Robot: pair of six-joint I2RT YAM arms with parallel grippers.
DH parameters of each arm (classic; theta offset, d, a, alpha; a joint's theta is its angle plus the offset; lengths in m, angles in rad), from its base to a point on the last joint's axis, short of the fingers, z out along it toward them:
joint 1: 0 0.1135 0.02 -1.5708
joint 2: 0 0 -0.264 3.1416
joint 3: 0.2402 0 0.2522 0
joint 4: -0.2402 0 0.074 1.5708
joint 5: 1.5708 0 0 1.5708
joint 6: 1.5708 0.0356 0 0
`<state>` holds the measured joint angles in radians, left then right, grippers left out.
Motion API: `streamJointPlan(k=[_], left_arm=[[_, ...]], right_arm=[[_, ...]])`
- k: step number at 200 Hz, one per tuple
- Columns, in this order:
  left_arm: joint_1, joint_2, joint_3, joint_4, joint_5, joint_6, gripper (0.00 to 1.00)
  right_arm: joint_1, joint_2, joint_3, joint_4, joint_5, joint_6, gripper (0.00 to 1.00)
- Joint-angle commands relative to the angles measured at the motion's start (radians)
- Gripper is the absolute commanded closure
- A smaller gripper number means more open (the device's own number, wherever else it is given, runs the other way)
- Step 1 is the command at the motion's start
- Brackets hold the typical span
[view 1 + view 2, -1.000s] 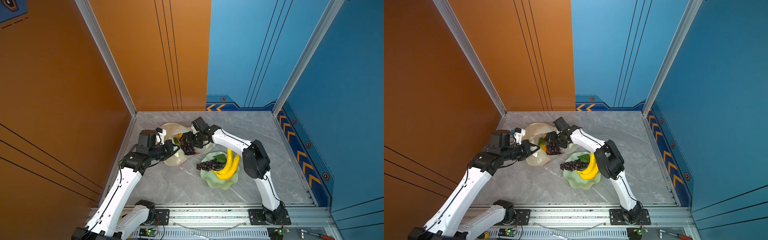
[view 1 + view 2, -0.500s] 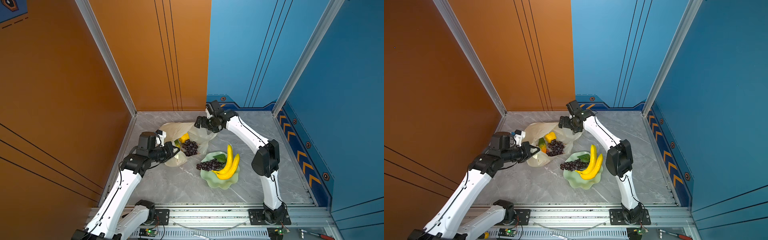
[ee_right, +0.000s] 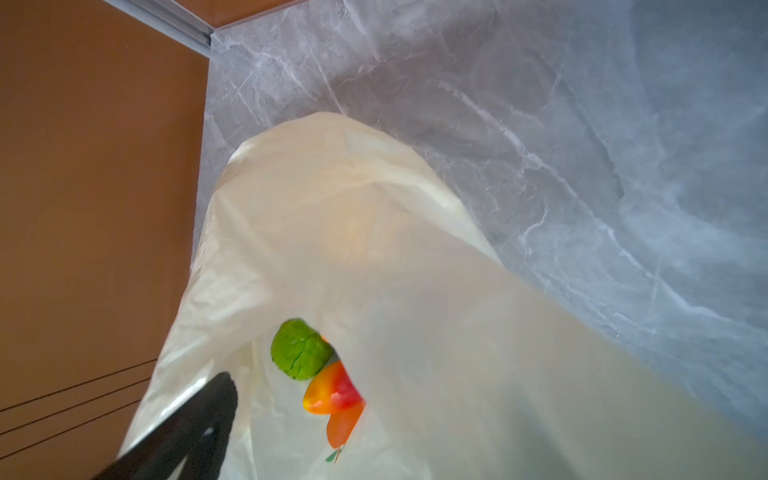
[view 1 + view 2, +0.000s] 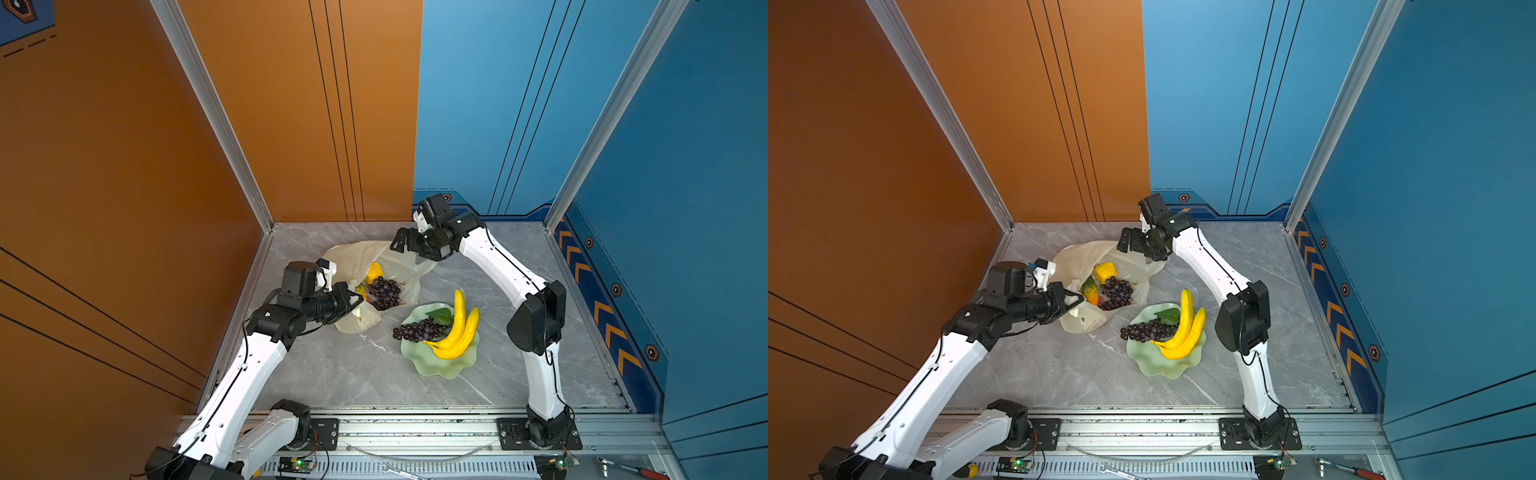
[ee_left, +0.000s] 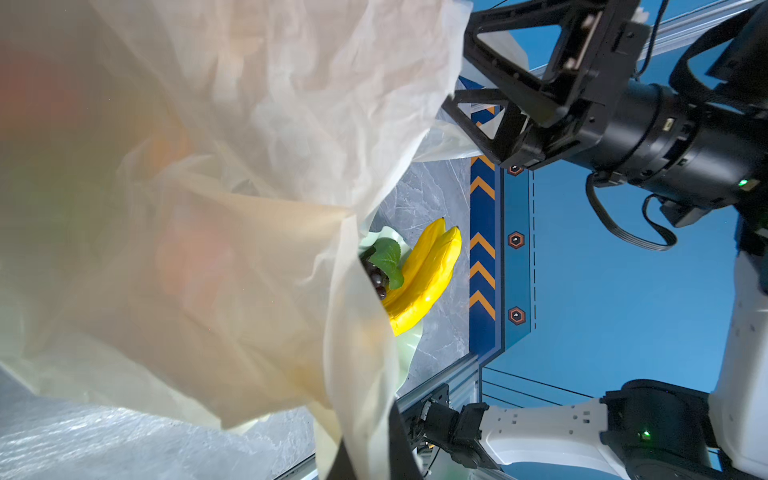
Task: Place the fruits into the plastic bag
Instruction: 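Open the right gripper inside the bag to release the grape bunch, then raise the right gripper out of the bag and swing it back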
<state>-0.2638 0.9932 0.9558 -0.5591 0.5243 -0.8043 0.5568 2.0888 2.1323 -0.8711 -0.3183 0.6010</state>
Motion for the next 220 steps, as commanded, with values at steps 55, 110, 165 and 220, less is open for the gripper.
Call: streamJointPlan(k=[55,110,165,220], left_arm=[[-0.051,0.005,0.027,0.044,-0.036,-0.013,1.00],[-0.055,0.011,0.034,0.047,-0.036,-0.011,1.00],[-0.055,0.013,0.030,0.047,-0.035,-0.009,1.00],[-0.054,0.014,0.032,0.047,-0.033,-0.009,1.00]], right_arm=[[0.018,-0.200,-0.216,0.136,-0.222,0.158,0.00],[0.022,-0.324,-0.396,0.361,-0.371,0.343,0.00],[-0.015,-0.352,-0.710,1.163,-0.531,0.849,0.00],[0.036,-0.168,-0.574,1.801,-0.551,1.337,0.00]])
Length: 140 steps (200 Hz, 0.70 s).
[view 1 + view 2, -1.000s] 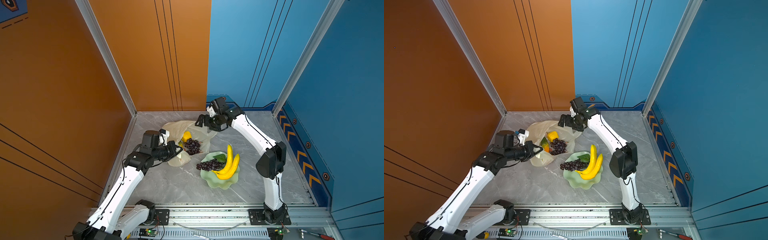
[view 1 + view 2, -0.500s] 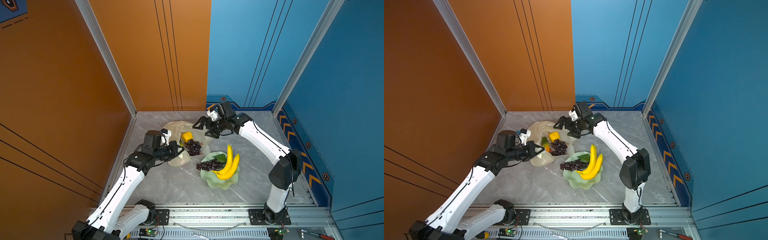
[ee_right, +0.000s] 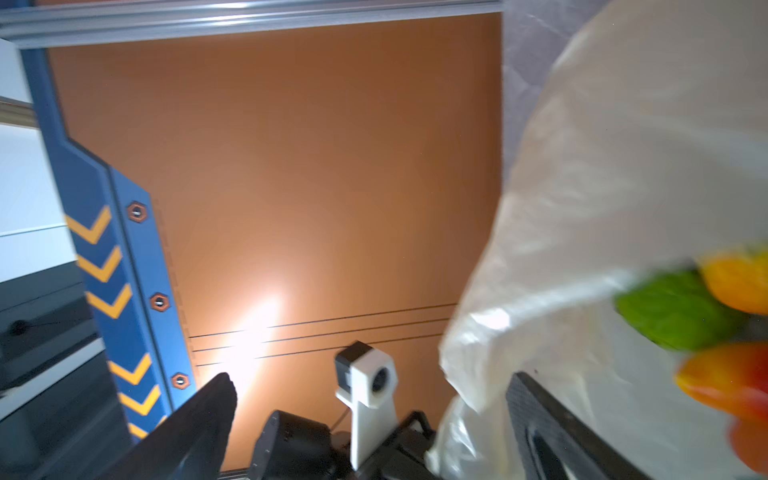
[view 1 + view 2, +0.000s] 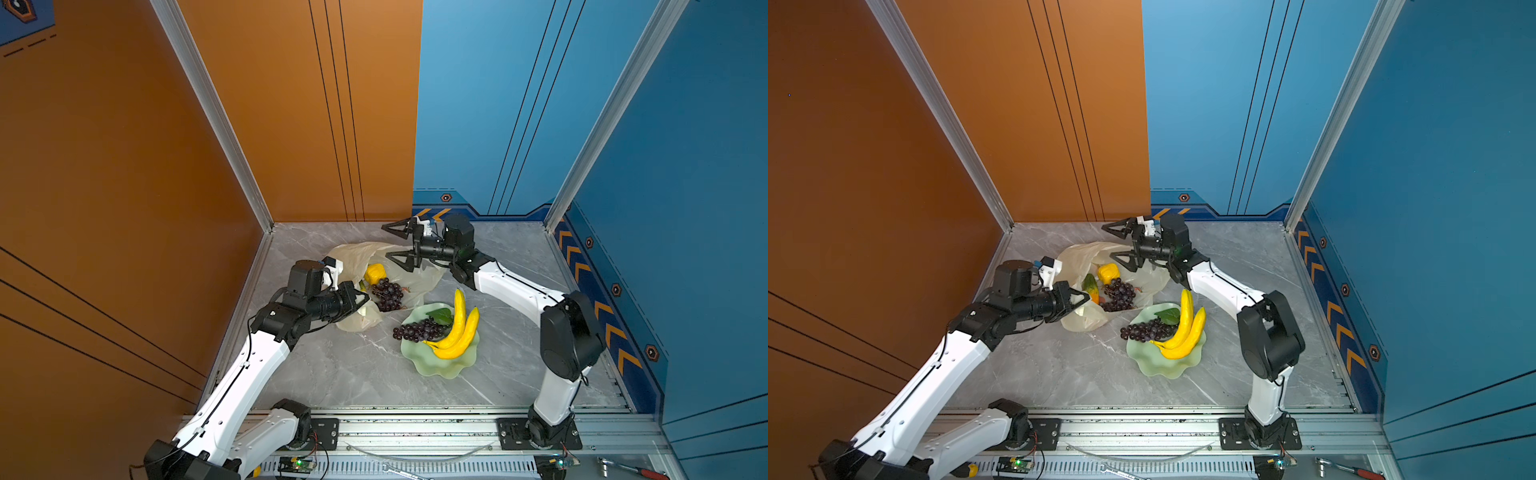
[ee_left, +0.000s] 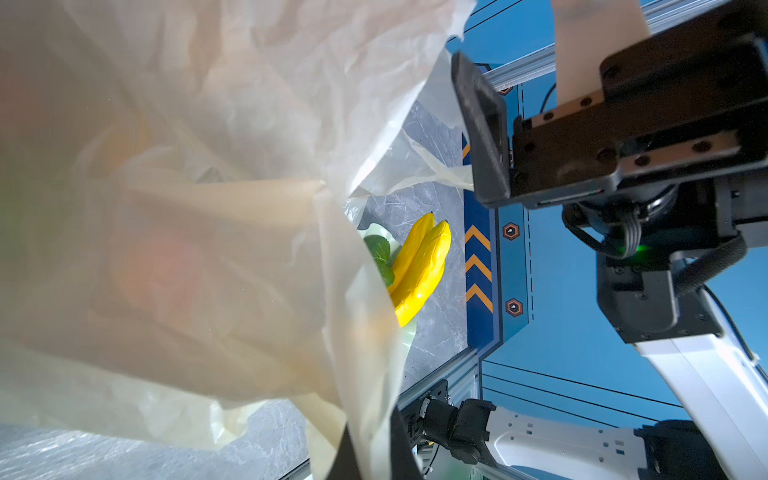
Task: Place the fruits into the plastic bag
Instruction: 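Raise the right gripper out of the bag and swing it back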
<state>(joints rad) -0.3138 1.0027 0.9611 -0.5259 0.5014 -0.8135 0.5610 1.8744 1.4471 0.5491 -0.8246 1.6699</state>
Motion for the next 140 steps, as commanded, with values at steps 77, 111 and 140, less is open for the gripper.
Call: streamJointPlan(k=[77,111,140], left_arm=[[0.005,0.005,0.028,0.015,-0.010,0.005,1.00],[0.008,0.007,0.034,0.015,-0.003,0.009,1.00],[0.015,-0.001,0.032,0.012,0.003,0.011,1.00]], right_arm=[[0.013,0.005,0.343,0.138,-0.061,0.125,0.00],[-0.008,-0.127,0.478,-0.536,-0.037,-0.382,0.00],[-0.030,-0.251,0.508,-0.939,0.121,-0.691,0.00]])
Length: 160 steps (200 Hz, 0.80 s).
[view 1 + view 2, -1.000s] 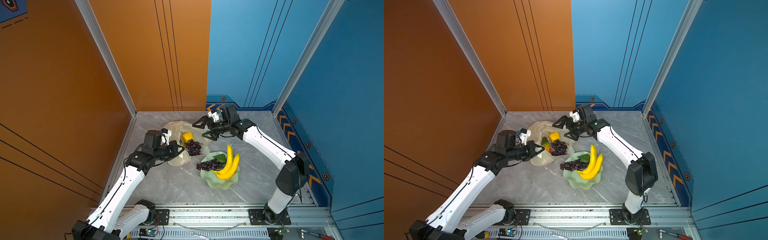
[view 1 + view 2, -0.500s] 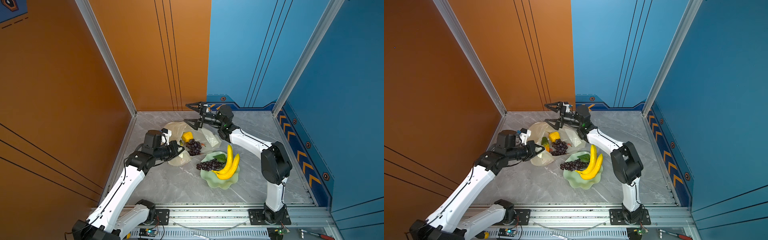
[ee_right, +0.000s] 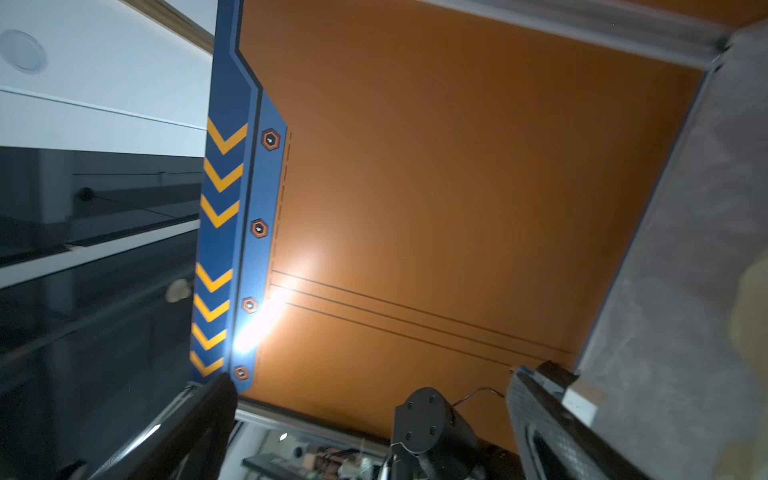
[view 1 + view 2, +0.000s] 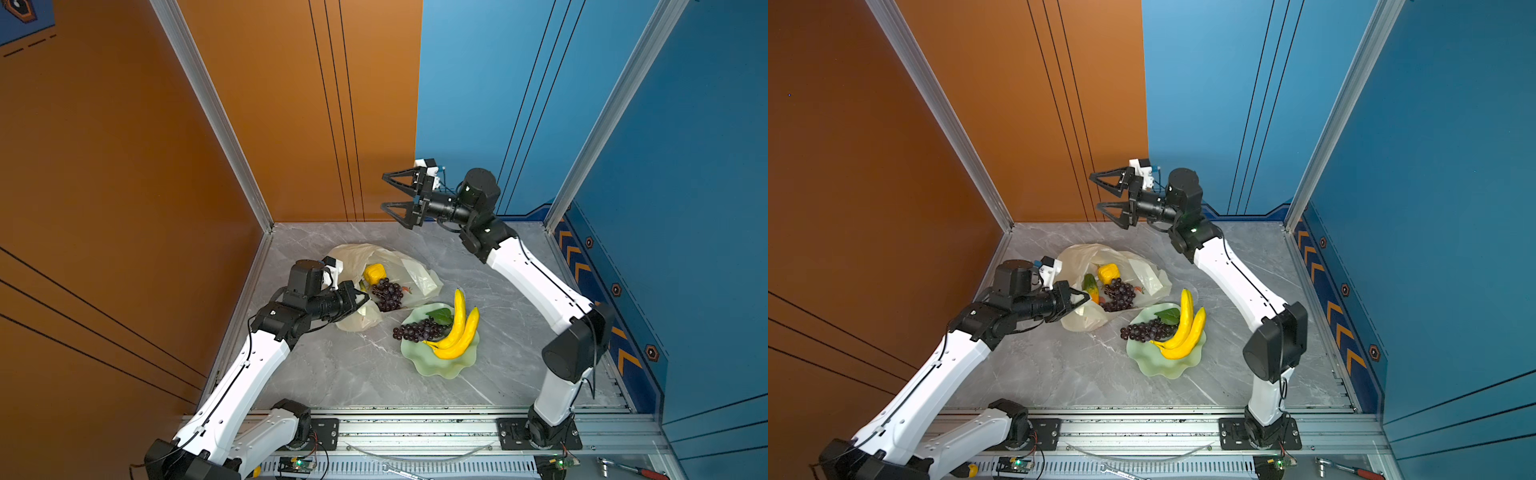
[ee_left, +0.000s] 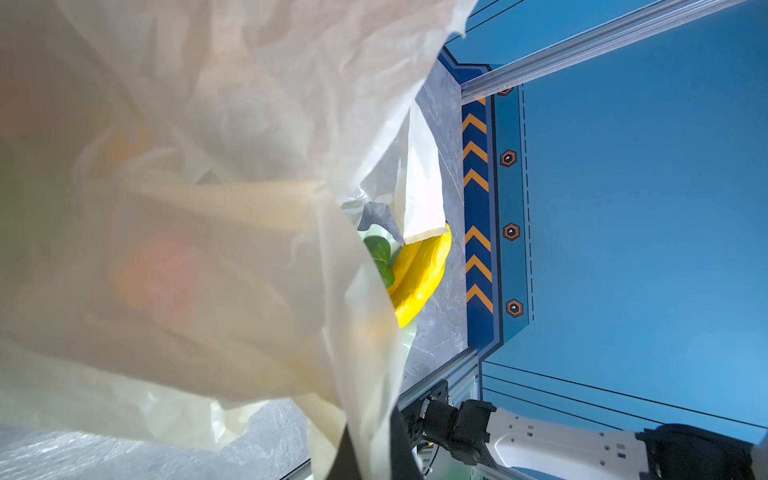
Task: Place the fruits into the plastic bag
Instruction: 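Raise the right gripper out of the bag and swing it back, then lower the right gripper onto the grape bunch on the green plate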
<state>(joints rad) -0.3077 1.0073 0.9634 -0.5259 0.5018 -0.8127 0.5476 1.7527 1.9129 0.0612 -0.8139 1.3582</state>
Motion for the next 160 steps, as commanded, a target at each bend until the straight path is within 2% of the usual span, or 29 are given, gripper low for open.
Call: streamJointPlan(k=[1,25,42,54,72,91,106,128,160], left_arm=[[0.009,-0.005,0.030,0.012,0.003,0.010,1.00],[0.014,-0.009,0.023,0.010,0.012,0.013,1.00],[0.016,-0.010,0.018,0.011,0.017,0.015,1.00],[0.016,-0.011,0.018,0.010,0.020,0.018,1.00],[0.018,-0.007,0.018,0.010,0.027,0.020,1.00],[0.019,-0.008,0.018,0.010,0.030,0.021,1.00],[0.019,-0.010,0.020,0.010,0.034,0.022,1.00],[0.021,-0.016,0.020,0.007,0.034,0.021,1.00],[0.021,-0.033,0.011,0.004,0.026,0.016,1.00]], right_arm=[[-0.018,-0.133,0.043,-0.463,0.114,-0.385,0.00],[-0.026,-0.209,0.039,-0.699,0.233,-0.569,0.00],[-0.001,-0.263,0.033,-0.866,0.345,-0.773,0.00],[0.032,-0.306,0.002,-0.957,0.472,-0.943,0.00],[0.123,-0.390,-0.107,-1.011,0.675,-1.223,0.00],[0.249,-0.488,-0.311,-0.984,0.835,-1.491,0.00],[0.271,-0.561,-0.456,-0.920,0.843,-1.622,0.00],[0.282,-0.662,-0.647,-0.821,0.759,-1.846,0.00],[0.293,-0.655,-0.741,-0.815,0.774,-1.953,0.00]])
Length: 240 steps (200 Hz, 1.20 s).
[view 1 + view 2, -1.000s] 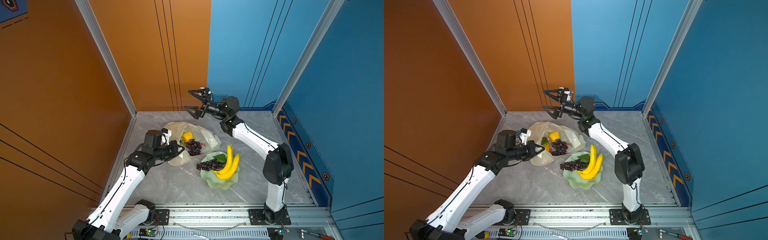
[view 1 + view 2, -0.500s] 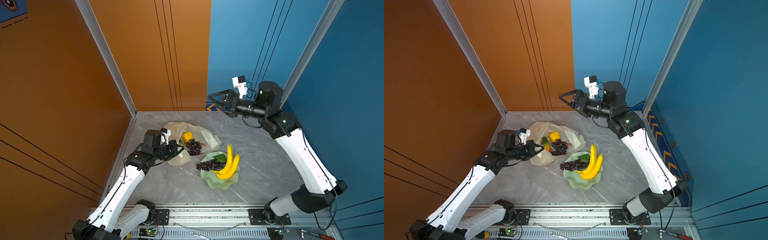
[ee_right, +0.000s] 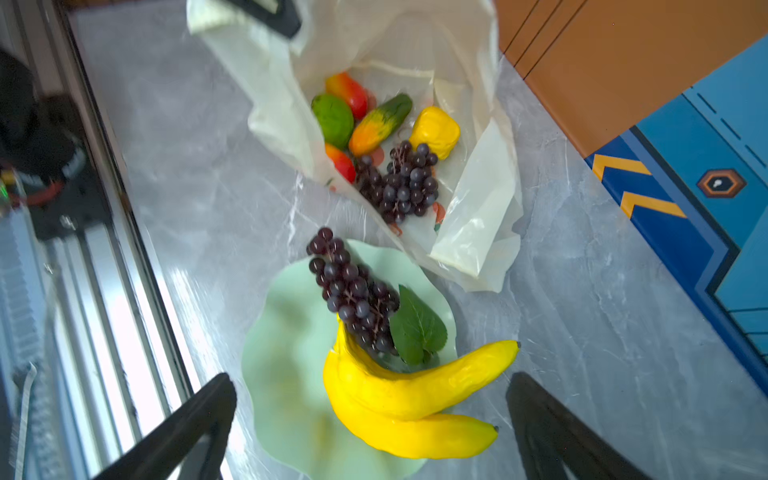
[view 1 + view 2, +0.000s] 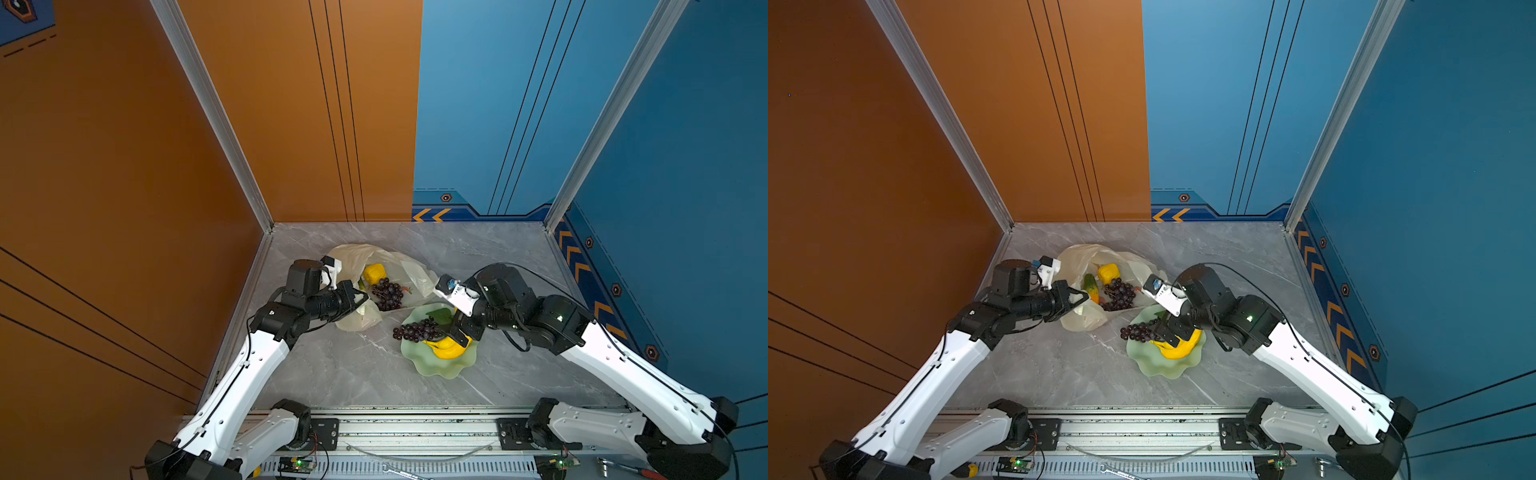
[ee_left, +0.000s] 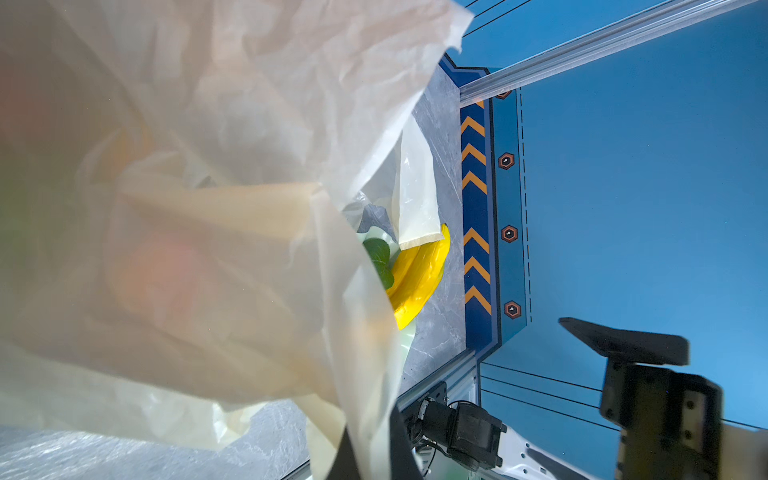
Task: Place the fruits into the plastic bag
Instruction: 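Lower the right gripper onto the grape bunch on the green plate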
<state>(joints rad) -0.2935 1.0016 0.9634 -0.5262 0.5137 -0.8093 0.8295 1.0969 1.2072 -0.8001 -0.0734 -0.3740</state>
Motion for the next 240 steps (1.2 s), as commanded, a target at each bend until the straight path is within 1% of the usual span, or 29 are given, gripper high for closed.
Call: streamJointPlan(k=[1,27,65,103,127,182,216,240], left_arm=[[0.007,-0.027,0.010,0.004,0.014,0.012,1.00],[0.007,-0.041,0.004,0.001,0.006,0.007,1.00],[0.007,-0.054,-0.005,-0.003,-0.007,0.001,1.00],[0.002,-0.046,0.000,-0.003,-0.017,-0.004,1.00],[-0.005,-0.043,0.001,-0.003,-0.023,-0.005,1.00],[-0.010,-0.037,0.001,-0.003,-0.038,-0.013,1.00],[-0.012,-0.020,0.008,-0.005,-0.038,-0.008,1.00],[-0.012,-0.008,0.016,-0.005,-0.038,-0.005,1.00]], right_arm=[[0.012,0.003,-0.036,0.045,0.035,-0.222,0.00],[0.022,0.036,-0.083,0.052,0.022,-0.221,0.00],[0.049,0.077,-0.143,0.063,0.019,-0.276,0.00],[0.062,0.172,-0.179,0.179,0.032,-0.308,0.00],[0.072,0.243,-0.182,0.253,0.026,-0.322,0.02],[0.080,0.375,-0.181,0.346,0.040,-0.345,0.03],[0.074,0.443,-0.175,0.386,0.073,-0.335,0.05],[0.060,0.479,-0.173,0.387,0.060,-0.335,0.06]])
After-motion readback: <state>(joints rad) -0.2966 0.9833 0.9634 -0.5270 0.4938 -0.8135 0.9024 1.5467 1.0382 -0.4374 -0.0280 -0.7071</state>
